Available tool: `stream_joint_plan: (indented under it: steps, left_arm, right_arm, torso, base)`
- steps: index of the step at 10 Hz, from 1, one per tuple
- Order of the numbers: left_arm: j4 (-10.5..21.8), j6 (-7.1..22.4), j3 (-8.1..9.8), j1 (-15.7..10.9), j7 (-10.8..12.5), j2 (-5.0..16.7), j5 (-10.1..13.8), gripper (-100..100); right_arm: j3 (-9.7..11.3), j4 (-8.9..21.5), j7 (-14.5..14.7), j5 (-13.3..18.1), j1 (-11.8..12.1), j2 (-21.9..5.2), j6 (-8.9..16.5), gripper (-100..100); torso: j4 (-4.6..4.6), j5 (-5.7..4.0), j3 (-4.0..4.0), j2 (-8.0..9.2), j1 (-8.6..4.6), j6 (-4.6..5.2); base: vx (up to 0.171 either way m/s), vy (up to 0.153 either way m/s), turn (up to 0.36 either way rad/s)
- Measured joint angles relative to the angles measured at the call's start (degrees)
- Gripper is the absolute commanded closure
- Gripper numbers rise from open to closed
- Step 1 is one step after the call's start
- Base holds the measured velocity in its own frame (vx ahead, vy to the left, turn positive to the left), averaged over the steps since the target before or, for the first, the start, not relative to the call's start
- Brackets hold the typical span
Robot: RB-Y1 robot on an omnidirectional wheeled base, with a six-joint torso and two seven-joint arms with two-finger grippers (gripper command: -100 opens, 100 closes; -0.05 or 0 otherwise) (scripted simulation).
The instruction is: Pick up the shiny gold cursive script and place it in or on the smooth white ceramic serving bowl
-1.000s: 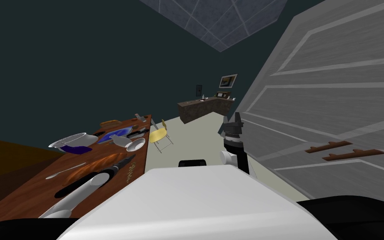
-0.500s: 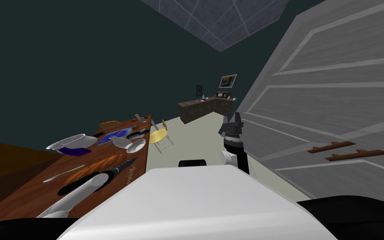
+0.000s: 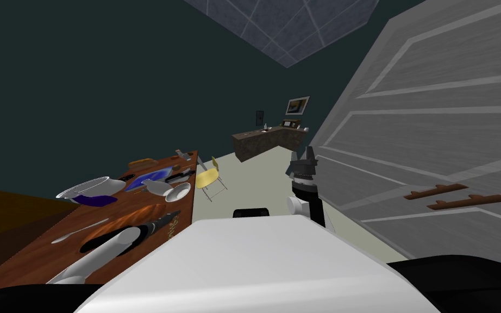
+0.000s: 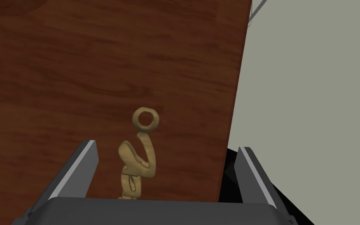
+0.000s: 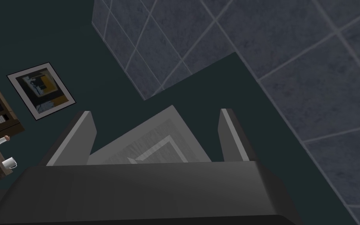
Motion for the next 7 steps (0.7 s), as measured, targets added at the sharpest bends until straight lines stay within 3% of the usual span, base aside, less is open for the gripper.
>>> stream_joint_plan:
  steps: [2, 4, 7]
  left_arm:
    - [-0.5, 2.5, -1.36, 0.5, 2.8, 0.3, -0.9, -100]
    - [1.5, 5.8, -3.26, -0.5, 4.3, 0.9, 0.2, -100]
    - [1.5, 9.5, -4.58, -0.1, 6.6, 2.0, 0.7, -100]
  right_arm:
    - [0.0, 0.0, 0.0, 0.0, 0.0, 0.0, 0.0, 0]
    - [0.0, 0.0, 0.0, 0.0, 0.0, 0.0, 0.0, 0]
    - [0.0, 0.0, 0.0, 0.0, 0.0, 0.0, 0.0, 0]
  torso:
    - [0.01, -0.03, 0.02, 0.05, -0.13, 0.00]
    - [0.00, -0.02, 0.01, 0.02, -0.10, 0.00]
    - [0.01, -0.04, 0.02, 0.03, -0.18, 0.00]
  base:
    - [0.021, 0.050, -0.014]
    - [0.027, 0.049, -0.018]
    - [0.028, 0.039, -0.014]
